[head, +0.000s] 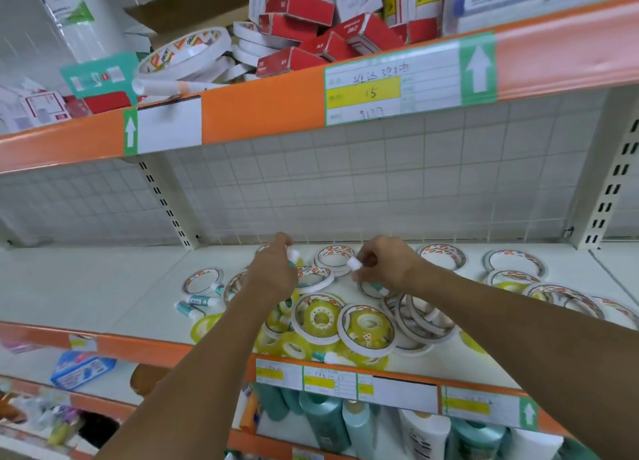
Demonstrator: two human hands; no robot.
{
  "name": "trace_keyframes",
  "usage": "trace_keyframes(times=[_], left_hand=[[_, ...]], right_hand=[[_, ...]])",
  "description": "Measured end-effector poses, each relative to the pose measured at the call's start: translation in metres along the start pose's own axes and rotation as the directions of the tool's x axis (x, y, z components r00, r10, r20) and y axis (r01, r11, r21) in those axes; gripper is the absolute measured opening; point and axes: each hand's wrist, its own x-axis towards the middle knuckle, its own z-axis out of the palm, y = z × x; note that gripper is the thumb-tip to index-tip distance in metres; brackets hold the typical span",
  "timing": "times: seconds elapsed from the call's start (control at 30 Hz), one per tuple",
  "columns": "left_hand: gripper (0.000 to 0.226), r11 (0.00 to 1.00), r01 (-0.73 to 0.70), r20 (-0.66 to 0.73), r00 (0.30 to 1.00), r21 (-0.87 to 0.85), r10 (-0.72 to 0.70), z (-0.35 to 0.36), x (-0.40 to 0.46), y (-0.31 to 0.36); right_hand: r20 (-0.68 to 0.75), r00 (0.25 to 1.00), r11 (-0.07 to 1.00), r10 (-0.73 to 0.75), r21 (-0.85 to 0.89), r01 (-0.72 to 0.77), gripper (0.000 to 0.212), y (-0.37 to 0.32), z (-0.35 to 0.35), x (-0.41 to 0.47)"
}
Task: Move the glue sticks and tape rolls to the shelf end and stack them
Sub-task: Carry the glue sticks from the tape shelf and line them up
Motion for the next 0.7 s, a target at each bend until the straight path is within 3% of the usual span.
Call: trace_keyframes(times=[0.2,0.43,0.53,0.7], left_hand=[[0.03,0.978,-0.173,0.035,0.985,0.113,0.17,0.017,-0.003,0.038],[0.037,0.911,-0.308,0.072,0.951,0.275,0.3,0.031,-0.01,0.073],[0.038,0.879,-0.326,0.08,0.945,0.348,0.319,0.037,-0.014,0.077],[0.039,0.823,-0.429,0.114,0.901,0.373,0.419,0.048,-0.02,0.092]], right_hand=[[-0.003,1.0,0.99,-0.018,-0.14,0.017,0.034,0.006,-0.02,-0.021],[-0.08,0.99,0.901,-0.114,-0.428,0.069,0.03,-0.016,-0.048,-0.028],[-0.039,0.993,0.825,-0.111,-0.561,0.07,0.027,-0.009,-0.056,-0.042],[-0.074,0.997,0.767,-0.007,-0.64,-0.042,0.029,0.012,-0.059,-0.073]])
